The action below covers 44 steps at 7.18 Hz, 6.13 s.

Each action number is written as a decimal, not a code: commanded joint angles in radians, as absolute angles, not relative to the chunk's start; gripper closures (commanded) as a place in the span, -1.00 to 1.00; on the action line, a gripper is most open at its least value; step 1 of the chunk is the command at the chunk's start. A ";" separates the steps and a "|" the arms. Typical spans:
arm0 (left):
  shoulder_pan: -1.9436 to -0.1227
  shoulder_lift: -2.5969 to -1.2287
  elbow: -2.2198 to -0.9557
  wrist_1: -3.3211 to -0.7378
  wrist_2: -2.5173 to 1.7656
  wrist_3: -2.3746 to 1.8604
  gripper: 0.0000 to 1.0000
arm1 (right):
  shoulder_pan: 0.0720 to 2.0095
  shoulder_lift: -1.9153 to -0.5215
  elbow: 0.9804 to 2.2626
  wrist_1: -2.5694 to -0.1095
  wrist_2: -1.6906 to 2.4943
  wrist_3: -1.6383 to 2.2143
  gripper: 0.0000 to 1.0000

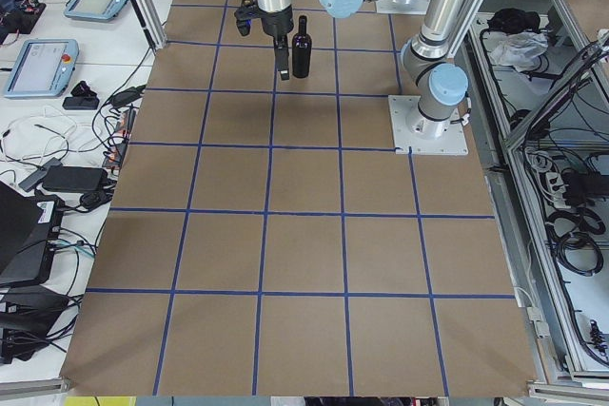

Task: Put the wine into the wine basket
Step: 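Raise the left gripper away while the right gripper lifts off the rack, then reach the right gripper over the standing bottle's neck, then close the right gripper on the bottle neck, then lift the bottle and carry it to the copper wine rack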

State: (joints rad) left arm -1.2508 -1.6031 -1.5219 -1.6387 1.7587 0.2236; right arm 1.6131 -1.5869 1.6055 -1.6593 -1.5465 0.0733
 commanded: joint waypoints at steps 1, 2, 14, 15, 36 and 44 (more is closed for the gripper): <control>-1.255 -1.601 -1.522 -1.647 1.758 0.224 -1.00 | 1.609 -1.589 1.606 -1.652 -1.551 0.071 -1.00; -1.250 -1.600 -1.522 -1.651 1.758 0.225 -1.00 | 1.609 -1.592 1.606 -1.657 -1.548 0.071 -1.00; -1.250 -1.594 -1.522 -1.654 1.746 0.229 -1.00 | 2.176 -1.228 1.339 -1.822 -1.606 0.881 -1.00; -1.249 -1.594 -1.522 -1.654 1.744 0.239 -1.00 | 2.186 -1.203 1.336 -1.853 -1.598 0.915 -1.00; -1.261 -1.592 -1.522 -1.680 1.707 0.250 -1.00 | 2.235 -1.180 1.411 -1.884 -1.611 0.856 0.52; -1.273 -1.592 -1.522 -1.680 1.636 0.238 -1.00 | 2.009 -1.498 1.419 -1.498 -1.728 0.546 1.00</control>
